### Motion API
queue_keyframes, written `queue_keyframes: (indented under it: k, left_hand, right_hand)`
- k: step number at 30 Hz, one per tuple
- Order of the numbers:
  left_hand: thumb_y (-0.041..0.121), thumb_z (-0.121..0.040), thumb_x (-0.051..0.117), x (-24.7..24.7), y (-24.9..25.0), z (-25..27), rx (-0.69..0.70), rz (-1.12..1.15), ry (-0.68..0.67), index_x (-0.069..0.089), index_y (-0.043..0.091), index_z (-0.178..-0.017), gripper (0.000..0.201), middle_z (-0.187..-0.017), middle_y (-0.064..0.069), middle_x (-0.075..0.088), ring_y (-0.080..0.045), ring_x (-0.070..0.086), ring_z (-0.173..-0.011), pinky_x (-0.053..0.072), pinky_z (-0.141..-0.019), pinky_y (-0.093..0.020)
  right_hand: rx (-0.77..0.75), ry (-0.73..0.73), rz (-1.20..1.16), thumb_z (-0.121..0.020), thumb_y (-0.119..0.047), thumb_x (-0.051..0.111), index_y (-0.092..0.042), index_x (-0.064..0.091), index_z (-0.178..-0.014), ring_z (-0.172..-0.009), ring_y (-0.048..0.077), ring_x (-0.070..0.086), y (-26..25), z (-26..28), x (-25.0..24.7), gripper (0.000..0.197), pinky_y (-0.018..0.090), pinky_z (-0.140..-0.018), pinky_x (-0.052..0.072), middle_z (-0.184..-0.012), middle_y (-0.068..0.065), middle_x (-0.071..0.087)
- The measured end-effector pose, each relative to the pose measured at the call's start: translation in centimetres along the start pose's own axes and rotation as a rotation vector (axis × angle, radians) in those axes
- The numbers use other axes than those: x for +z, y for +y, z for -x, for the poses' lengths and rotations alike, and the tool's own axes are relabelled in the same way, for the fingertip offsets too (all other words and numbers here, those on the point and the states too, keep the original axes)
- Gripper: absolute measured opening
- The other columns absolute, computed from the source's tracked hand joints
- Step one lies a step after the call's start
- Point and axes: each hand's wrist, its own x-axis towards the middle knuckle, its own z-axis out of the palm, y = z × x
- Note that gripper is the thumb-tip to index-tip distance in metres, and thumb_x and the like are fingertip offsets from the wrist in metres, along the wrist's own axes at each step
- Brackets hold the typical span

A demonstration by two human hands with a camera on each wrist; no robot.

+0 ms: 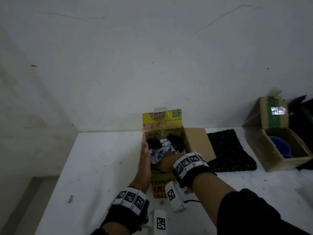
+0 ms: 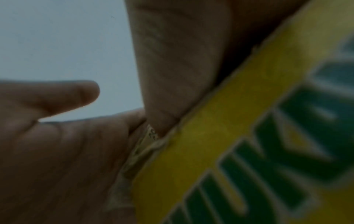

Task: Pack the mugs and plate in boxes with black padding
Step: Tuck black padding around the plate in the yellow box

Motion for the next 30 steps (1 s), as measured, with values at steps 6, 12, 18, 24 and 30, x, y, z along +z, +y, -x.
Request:
queue_keyframes:
  k: [6, 12, 18, 24, 30]
  left_hand:
    - [0.058, -0.089, 0.020, 0.3, 0.3, 0.2, 0.023, -0.082, 0.005, 0.007, 0.029, -0.148, 0.067, -0.156, 0.012, 0.008, 0.002, 0.013, -0.134, 0.014, -0.117, -0.029]
    - [0.052, -0.095, 0.018, 0.1, -0.4, -0.3, 0.044, -0.117, 0.002, 0.005, 0.025, -0.147, 0.060, -0.156, 0.009, 0.003, -0.001, 0.008, -0.139, 0.008, -0.120, -0.033]
    - [0.062, -0.085, 0.024, 0.0, -0.3, -0.7, 0.023, -0.053, 0.002, 0.007, 0.028, -0.148, 0.073, -0.156, 0.011, 0.008, -0.004, 0.013, -0.140, 0.012, -0.120, -0.038]
    - [0.054, -0.080, 0.018, -0.3, -0.7, -0.6, 0.064, -0.142, -0.036, 0.002, 0.025, -0.147, 0.074, -0.154, 0.013, 0.002, -0.003, 0.006, -0.141, 0.007, -0.120, -0.041]
    - [0.054, -0.080, 0.020, -0.5, -1.0, -0.6, 0.074, -0.175, -0.053, 0.002, 0.031, -0.145, 0.071, -0.156, 0.013, -0.002, -0.005, 0.002, -0.143, 0.006, -0.120, -0.042]
  right_hand:
    - [-0.013, 0.167, 0.123, -0.094, -0.037, 0.047, -0.011, 0.049, -0.131, -0.110, 0.034, 0.053, -0.5, -1.6, 1.1, 0.045, 0.042, -0.095, 0.045, -0.129, 0.020, 0.050]
    - [0.019, 0.126, 0.118, -0.094, -0.039, 0.051, -0.018, 0.028, -0.146, -0.134, 0.024, 0.036, 1.1, -3.5, 1.0, 0.061, 0.035, -0.111, 0.032, -0.152, 0.006, 0.031]
    - [-0.023, 0.248, 0.110, -0.102, -0.024, 0.032, -0.008, 0.012, -0.149, -0.142, 0.031, 0.018, -1.7, 1.0, 0.1, 0.054, 0.042, -0.114, 0.020, -0.157, 0.015, 0.011]
    - [0.015, 0.173, 0.239, -0.096, -0.029, 0.039, -0.012, 0.017, -0.149, -0.138, 0.038, 0.027, -1.5, -0.1, 1.3, 0.060, 0.051, -0.106, 0.036, -0.155, 0.017, 0.018]
    - [-0.013, 0.111, 0.136, -0.097, -0.043, 0.039, -0.007, 0.033, -0.143, -0.134, 0.033, 0.034, 0.1, -4.7, 2.1, 0.060, 0.047, -0.111, 0.028, -0.149, 0.013, 0.033]
